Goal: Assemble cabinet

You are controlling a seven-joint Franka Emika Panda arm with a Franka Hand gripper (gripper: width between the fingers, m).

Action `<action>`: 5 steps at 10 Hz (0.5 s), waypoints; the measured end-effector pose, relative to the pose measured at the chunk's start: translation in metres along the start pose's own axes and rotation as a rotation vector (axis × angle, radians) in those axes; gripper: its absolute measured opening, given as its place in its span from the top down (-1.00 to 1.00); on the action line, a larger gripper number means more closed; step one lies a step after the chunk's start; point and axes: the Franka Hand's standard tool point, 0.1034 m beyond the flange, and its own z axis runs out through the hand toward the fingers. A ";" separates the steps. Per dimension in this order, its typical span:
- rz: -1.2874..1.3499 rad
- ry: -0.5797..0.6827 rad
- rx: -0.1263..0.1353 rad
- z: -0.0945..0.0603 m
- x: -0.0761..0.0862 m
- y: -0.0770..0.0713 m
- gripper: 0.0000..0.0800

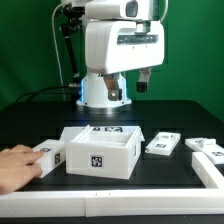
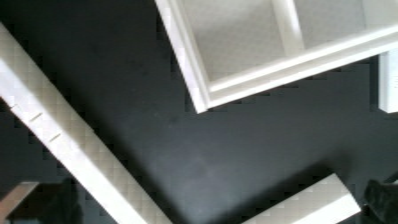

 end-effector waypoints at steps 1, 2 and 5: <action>0.000 0.000 0.000 0.000 0.000 0.000 -1.00; 0.000 0.000 0.000 0.000 0.000 0.000 -1.00; 0.000 -0.001 0.001 0.001 0.000 0.000 -1.00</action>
Offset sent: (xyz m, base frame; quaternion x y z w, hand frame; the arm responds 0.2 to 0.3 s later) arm 0.0000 0.0000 0.0000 0.0000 0.0000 0.0000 1.0000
